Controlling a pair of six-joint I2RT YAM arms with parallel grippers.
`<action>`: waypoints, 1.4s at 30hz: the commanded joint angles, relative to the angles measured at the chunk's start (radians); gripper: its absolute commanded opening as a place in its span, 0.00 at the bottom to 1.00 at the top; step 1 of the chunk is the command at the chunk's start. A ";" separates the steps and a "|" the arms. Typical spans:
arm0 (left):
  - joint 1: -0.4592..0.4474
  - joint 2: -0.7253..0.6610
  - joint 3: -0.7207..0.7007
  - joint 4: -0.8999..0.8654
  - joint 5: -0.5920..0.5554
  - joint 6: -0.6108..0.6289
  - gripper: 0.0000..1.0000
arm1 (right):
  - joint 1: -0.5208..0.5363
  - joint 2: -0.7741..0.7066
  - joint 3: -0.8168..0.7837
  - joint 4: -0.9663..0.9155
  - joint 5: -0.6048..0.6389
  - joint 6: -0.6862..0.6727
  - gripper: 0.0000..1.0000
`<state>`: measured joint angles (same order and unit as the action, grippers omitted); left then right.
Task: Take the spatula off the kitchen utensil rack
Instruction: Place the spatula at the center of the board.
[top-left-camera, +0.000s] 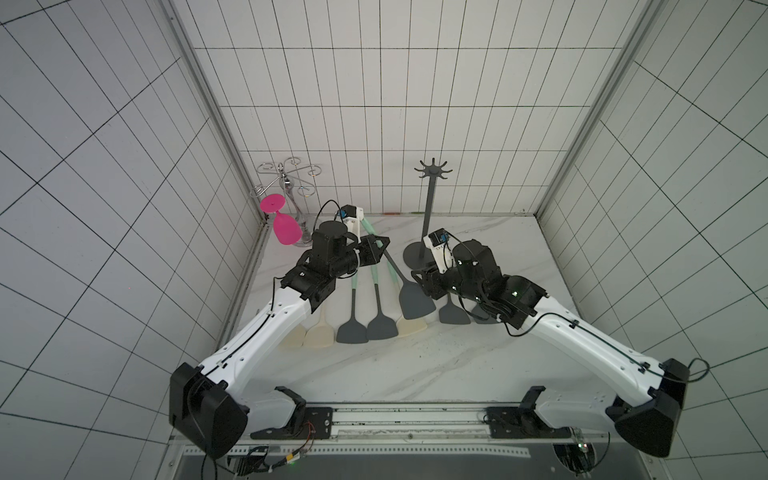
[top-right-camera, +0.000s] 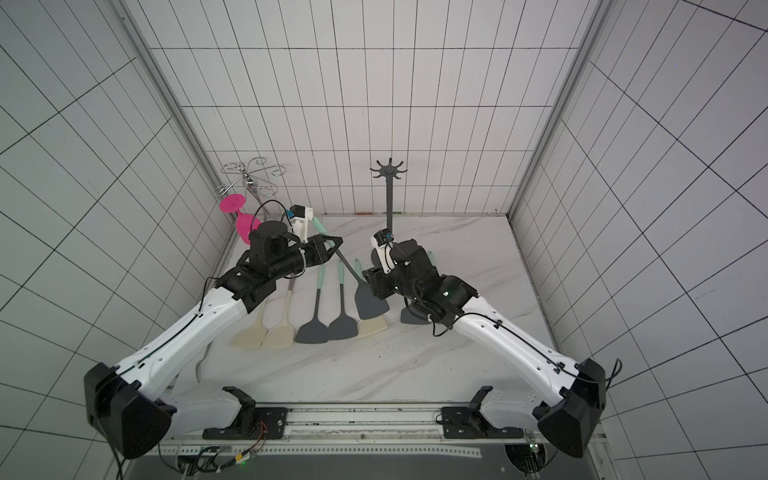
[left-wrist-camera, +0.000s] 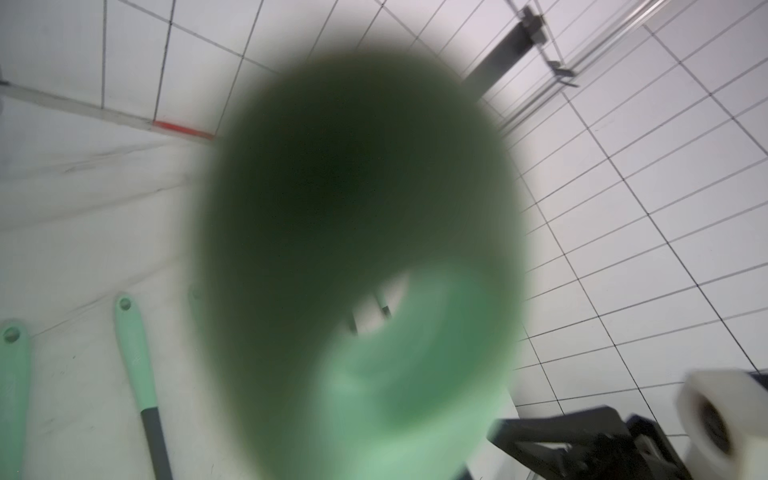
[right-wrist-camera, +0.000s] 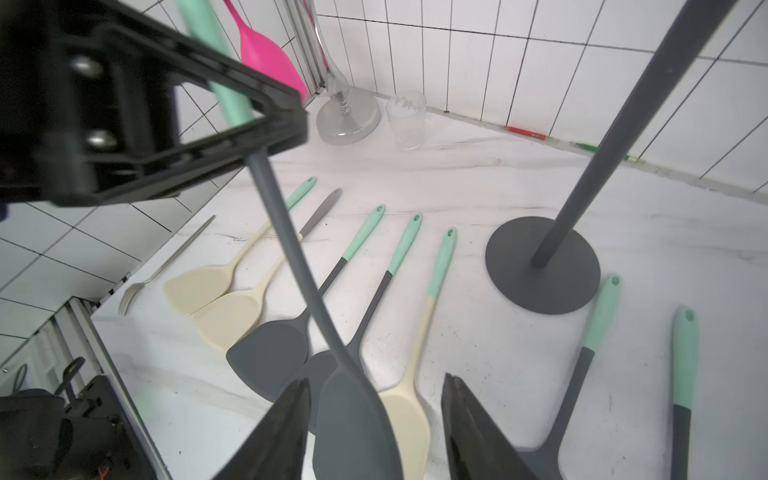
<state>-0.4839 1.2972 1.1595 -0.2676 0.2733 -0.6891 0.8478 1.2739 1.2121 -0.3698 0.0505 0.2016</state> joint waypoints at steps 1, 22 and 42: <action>-0.008 0.031 0.042 -0.088 -0.064 -0.088 0.00 | 0.066 0.084 0.065 0.025 0.156 -0.064 0.55; -0.002 -0.009 0.021 -0.121 0.019 -0.117 0.00 | 0.121 0.273 0.202 -0.026 0.310 -0.272 0.00; 0.169 -0.137 -0.144 -0.015 0.178 0.074 0.73 | -0.520 -0.047 -0.086 -0.283 -0.221 -0.307 0.00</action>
<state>-0.3275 1.1622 1.0447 -0.2970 0.4160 -0.6605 0.4194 1.2201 1.1618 -0.5556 -0.0669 -0.0517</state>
